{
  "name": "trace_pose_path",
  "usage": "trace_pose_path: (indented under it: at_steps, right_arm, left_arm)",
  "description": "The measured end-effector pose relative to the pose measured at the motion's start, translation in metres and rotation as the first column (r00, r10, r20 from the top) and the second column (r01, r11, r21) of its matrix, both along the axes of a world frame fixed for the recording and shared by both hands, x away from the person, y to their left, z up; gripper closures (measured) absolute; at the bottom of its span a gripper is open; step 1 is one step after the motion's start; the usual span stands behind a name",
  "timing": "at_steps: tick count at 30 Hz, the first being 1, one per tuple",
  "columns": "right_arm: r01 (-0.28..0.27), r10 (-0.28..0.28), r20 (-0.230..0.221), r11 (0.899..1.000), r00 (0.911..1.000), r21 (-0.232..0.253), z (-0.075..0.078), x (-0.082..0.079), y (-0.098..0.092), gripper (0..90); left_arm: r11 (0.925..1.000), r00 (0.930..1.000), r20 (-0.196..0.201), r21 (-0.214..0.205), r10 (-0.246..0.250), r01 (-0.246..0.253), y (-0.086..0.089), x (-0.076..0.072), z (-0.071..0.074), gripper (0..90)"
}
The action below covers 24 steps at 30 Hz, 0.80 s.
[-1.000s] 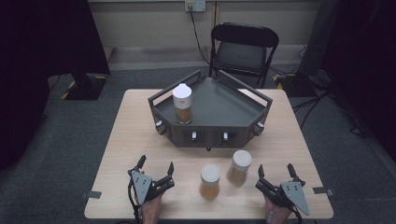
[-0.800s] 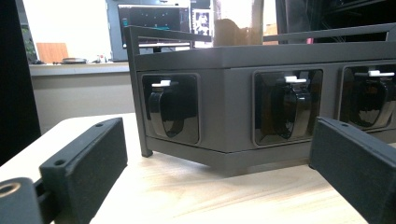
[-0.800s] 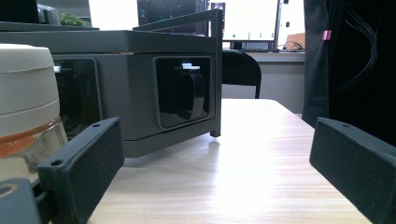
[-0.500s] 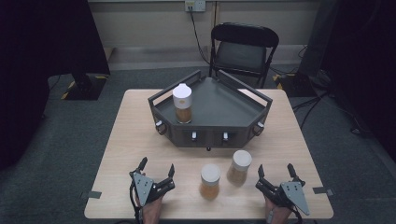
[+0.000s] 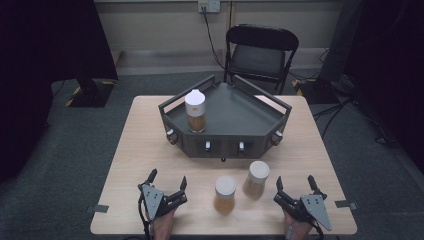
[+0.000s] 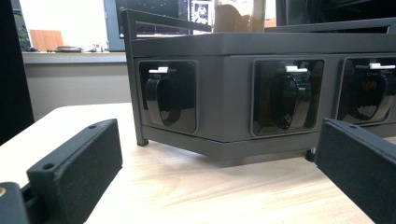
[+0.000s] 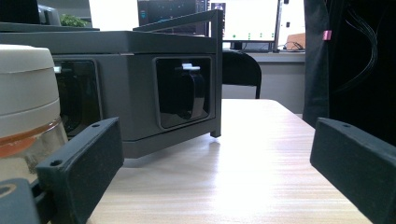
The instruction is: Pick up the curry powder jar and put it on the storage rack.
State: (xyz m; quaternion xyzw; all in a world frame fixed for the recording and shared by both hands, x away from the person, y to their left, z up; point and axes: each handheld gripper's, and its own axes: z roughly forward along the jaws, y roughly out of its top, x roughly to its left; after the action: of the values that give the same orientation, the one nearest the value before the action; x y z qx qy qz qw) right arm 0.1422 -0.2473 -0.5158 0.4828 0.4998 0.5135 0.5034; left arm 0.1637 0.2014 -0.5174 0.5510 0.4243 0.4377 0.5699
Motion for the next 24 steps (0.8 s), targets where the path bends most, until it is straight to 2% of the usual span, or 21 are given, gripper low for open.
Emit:
trace_pose_path:
  at_steps: [11,20,24]
  right_arm:
    - [-0.007,0.007,0.015,1.0,0.9999,-0.003,0.002,-0.002,-0.002,0.9]
    - [-0.016,0.015,0.039,1.0,0.9991,0.01,0.01,-0.005,-0.002,0.6]
    - [-0.02,0.02,0.035,1.0,0.9992,0.021,0.015,-0.007,-0.003,0.6]
  left_arm:
    - [1.0,1.0,-0.004,-0.001,0.009,-0.009,-0.001,0.0,0.001,0.1]
    - [1.0,1.0,-0.005,-0.002,0.008,-0.008,-0.001,0.0,0.001,0.2]
    - [1.0,0.9999,-0.006,-0.002,0.01,-0.01,-0.001,0.0,0.001,0.3]
